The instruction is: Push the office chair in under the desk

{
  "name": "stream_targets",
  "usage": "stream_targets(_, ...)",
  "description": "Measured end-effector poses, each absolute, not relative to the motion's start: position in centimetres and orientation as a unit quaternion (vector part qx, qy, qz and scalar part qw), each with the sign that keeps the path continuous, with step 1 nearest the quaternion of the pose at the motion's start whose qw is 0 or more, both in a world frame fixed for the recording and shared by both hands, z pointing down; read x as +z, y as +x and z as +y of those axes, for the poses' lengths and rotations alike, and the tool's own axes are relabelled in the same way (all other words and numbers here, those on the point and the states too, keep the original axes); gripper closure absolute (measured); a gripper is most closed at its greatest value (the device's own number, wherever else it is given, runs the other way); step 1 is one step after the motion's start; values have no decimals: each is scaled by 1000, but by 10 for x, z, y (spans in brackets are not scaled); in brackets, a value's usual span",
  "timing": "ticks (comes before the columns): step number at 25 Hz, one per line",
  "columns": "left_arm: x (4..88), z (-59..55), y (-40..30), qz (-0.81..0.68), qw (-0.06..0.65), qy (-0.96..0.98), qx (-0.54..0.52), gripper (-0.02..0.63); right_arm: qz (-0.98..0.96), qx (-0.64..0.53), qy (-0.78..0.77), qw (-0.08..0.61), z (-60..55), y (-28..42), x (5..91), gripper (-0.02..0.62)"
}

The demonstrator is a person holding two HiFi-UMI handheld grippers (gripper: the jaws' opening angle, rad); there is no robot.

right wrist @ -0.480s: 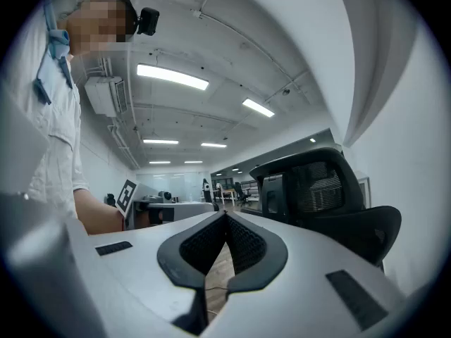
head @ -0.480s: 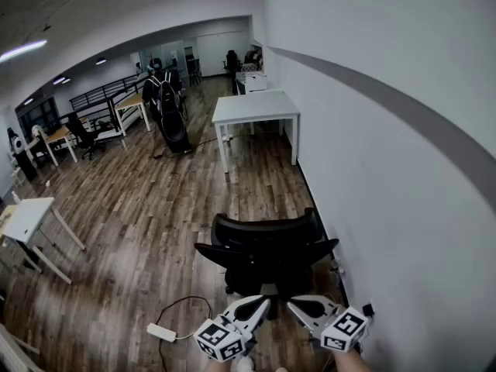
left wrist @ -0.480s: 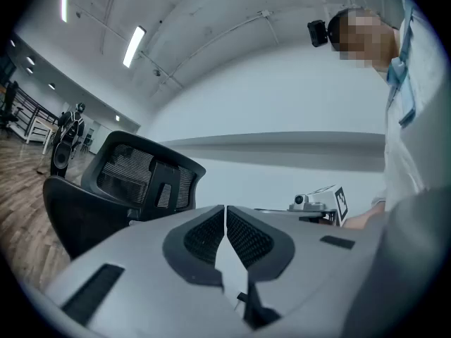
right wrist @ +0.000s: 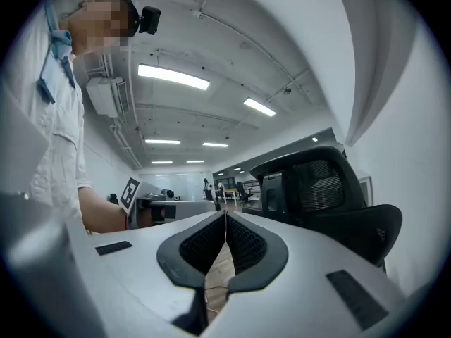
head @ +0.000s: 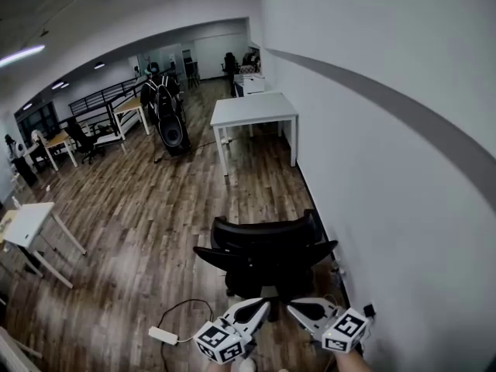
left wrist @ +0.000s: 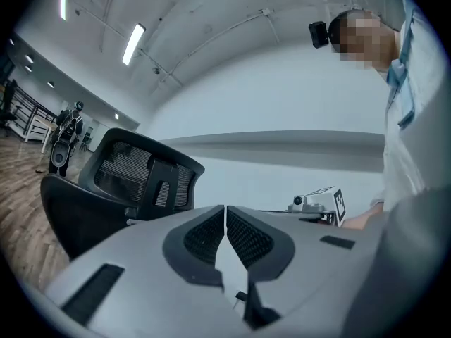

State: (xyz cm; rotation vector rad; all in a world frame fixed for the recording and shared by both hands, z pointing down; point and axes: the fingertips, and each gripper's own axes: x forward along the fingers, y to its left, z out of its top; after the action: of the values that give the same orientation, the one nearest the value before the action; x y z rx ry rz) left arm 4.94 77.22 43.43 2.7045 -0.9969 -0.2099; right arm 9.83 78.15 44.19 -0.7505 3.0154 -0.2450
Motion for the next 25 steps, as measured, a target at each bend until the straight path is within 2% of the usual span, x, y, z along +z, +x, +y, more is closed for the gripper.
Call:
stream_targets(14, 441, 773, 21, -376, 129, 916, -63, 594, 961, -76, -264, -1, 773, 120, 453, 560)
stream_targets(25, 446, 717, -26, -395, 120, 910, -36, 594, 952, -54, -296, -50, 718, 128, 459, 558)
